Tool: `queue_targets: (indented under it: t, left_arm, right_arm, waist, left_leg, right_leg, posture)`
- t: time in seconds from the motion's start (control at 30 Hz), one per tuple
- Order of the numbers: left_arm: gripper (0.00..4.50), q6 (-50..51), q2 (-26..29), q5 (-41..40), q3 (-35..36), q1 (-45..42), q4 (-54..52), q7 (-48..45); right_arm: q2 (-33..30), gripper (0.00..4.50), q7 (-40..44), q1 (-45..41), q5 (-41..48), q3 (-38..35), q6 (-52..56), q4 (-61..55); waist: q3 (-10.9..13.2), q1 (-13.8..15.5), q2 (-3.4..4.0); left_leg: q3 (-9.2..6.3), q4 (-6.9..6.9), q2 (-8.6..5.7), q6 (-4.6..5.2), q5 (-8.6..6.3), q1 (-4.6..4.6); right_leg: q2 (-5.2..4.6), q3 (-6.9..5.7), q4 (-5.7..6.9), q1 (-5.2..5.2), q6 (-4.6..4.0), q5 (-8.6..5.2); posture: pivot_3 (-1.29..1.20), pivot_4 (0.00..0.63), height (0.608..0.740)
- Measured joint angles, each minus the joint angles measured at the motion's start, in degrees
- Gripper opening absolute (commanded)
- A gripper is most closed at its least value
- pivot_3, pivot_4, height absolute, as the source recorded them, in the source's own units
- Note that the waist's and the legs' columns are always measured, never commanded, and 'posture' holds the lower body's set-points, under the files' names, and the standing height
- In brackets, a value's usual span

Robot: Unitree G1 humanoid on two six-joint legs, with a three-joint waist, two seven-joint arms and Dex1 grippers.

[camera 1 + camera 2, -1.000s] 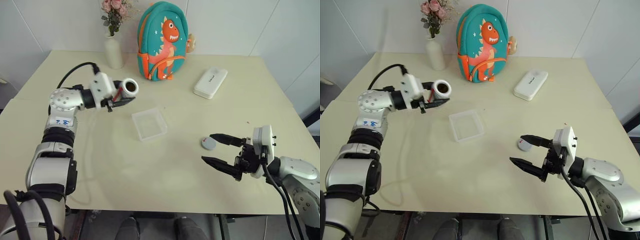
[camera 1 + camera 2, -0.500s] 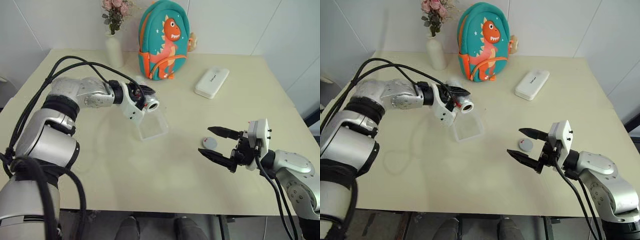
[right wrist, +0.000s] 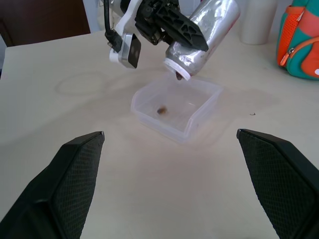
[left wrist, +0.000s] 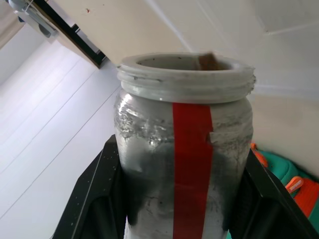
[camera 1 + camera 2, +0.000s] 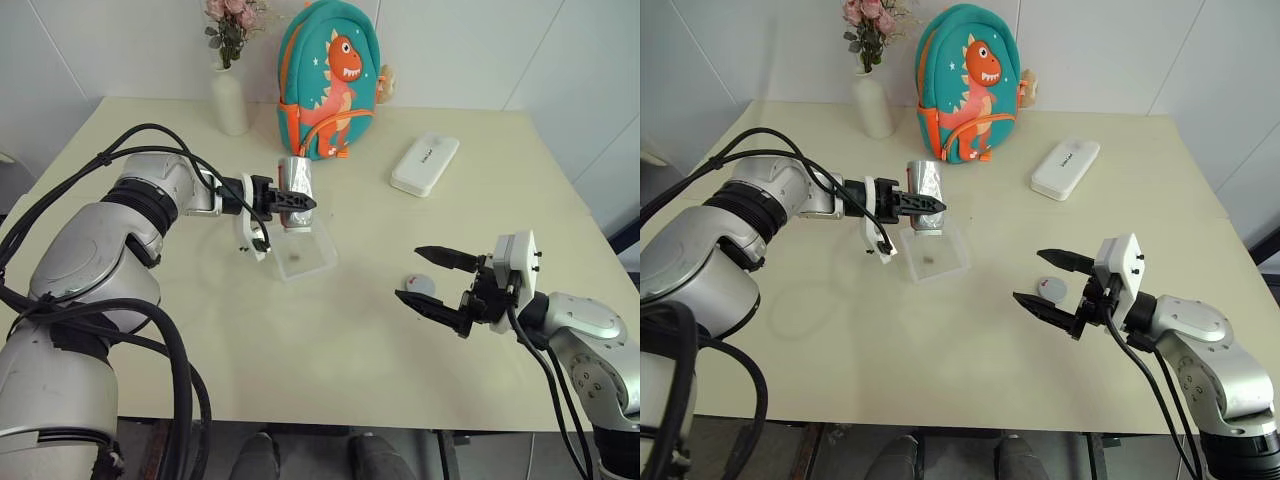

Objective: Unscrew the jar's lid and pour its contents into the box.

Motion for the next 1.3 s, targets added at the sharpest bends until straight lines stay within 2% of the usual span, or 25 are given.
queue_targets:
  t: [0.2,0.3,0.43,0.5,0.57,0.63,0.7,0.77,0.9,1.0,1.1,1.3]
  left_arm:
    - [2.03,4.0,-0.4,-0.1,-0.3,0.0,0.2,2.8]
    - [2.03,-4.6,-0.4,-7.1,4.0,0.0,2.6,-1.4]
    - [2.03,-19.0,0.8,-23.8,16.3,1.6,7.6,-16.6]
    - [2.03,-24.6,0.7,-34.7,25.7,5.3,11.1,-29.7]
    - [2.03,-26.3,-1.4,-52.6,40.4,12.1,15.0,-51.0]
    - [2.03,-22.1,-4.2,-68.3,51.8,17.9,14.9,-70.8]
    - [2.03,-14.5,-5.8,-81.4,60.4,22.3,10.6,-86.5]
    - [2.03,-5.4,-6.8,-92.8,67.7,26.5,4.1,-97.3]
    - [2.03,12.9,-8.0,-108.4,76.3,38.9,-12.0,-106.8]
    - [2.03,22.8,-9.5,-112.3,77.2,45.2,-18.4,-108.7]
    - [2.03,29.7,-9.9,-115.6,79.2,47.5,-22.4,-109.4]
    - [2.03,31.7,-8.8,-116.2,80.5,50.5,-25.6,-110.9]
  right_arm:
    - [0.0,4.48,0.5,-1.4,-0.6,0.6,0.0,0.8]
    - [0.0,4.48,0.9,-2.2,-0.8,0.6,0.0,1.2]
    - [-0.4,4.48,1.4,-2.1,-0.8,0.6,0.0,1.2]
    - [-0.7,4.48,1.7,-2.1,-0.8,0.3,0.0,1.2]
    - [-1.1,4.48,2.1,-2.0,-0.8,0.1,0.0,1.2]
    - [-1.6,4.48,2.6,-1.9,-0.8,-0.1,0.1,1.2]
    - [-1.8,4.48,3.0,-2.1,-0.8,-0.1,0.1,1.3]
    - [-2.0,4.48,3.5,-2.3,-0.7,0.0,0.1,1.7]
    - [-2.4,4.48,5.2,-4.4,-0.8,0.3,0.1,3.8]
    - [-2.5,4.48,6.4,-6.8,-1.1,1.0,0.0,6.4]
    - [-2.0,4.48,7.1,-9.4,-1.9,2.3,-0.7,8.4]
    - [-0.7,4.48,7.6,-10.9,-2.8,3.6,-1.2,9.6]
  waist:
    - [0.0,0.6,0.0]
    - [0.0,0.8,0.0]
    - [0.0,1.2,0.01]
    - [0.0,1.2,0.06]
    - [-0.1,1.1,0.1]
    - [-0.1,1.1,0.09]
    - [-0.1,1.1,0.09]
    - [-0.1,0.8,0.1]
    - [-0.1,-0.4,0.13]
    - [-0.1,-0.5,0.12]
    - [-0.1,-0.6,0.11]
    - [-0.1,-0.6,0.12]
  left_leg:
    - [0.01,0.0,0.0,-0.02,0.01,0.0]
    - [0.05,0.01,0.01,-0.1,0.06,0.01]
    - [0.15,0.02,0.01,-0.17,0.1,0.04]
    - [0.42,0.03,0.02,-0.18,0.11,0.18]
    - [0.58,0.06,0.05,-0.2,0.15,0.25]
    - [0.55,0.09,0.07,-0.16,0.17,0.25]
    - [0.54,0.14,0.08,-0.11,0.15,0.26]
    - [0.52,0.17,0.11,-0.08,0.15,0.29]
    - [0.46,0.29,0.14,0.0,0.14,0.38]
    - [0.37,0.67,0.14,0.04,0.14,0.35]
    - [0.27,0.94,0.15,0.08,0.16,0.35]
    - [0.26,0.97,0.13,0.13,0.2,0.36]
  right_leg:
    - [0.0,0.0,0.03,-0.01,0.0,0.0]
    - [-0.01,0.01,0.08,-0.04,0.0,0.0]
    - [-0.03,0.04,0.08,-0.04,-0.01,0.0]
    - [-0.07,0.15,0.15,0.0,-0.01,0.0]
    - [-0.08,0.2,0.27,-0.02,-0.02,0.0]
    - [-0.06,0.18,0.36,-0.02,-0.02,0.0]
    - [-0.05,0.19,0.46,-0.02,-0.02,0.0]
    - [-0.04,0.19,0.57,-0.02,-0.02,0.0]
    - [-0.04,0.22,0.85,-0.01,-0.04,-0.01]
    - [0.0,0.2,1.14,0.0,-0.04,-0.01]
    - [0.08,0.2,1.3,0.07,-0.02,0.09]
    - [0.09,0.25,1.22,0.14,0.06,0.28]
  posture:
    - [0.0,0.15,0.74]
    - [0.0,0.15,0.74]
    - [0.0,0.15,0.74]
    - [0.0,0.15,0.74]
    - [0.0,0.15,0.74]
    - [0.0,0.15,0.74]
    - [0.0,0.15,0.74]
    - [0.0,0.15,0.74]
    - [0.0,0.15,0.74]
    - [0.0,0.15,0.74]
    - [0.0,0.15,0.74]
    - [0.0,0.15,0.74]
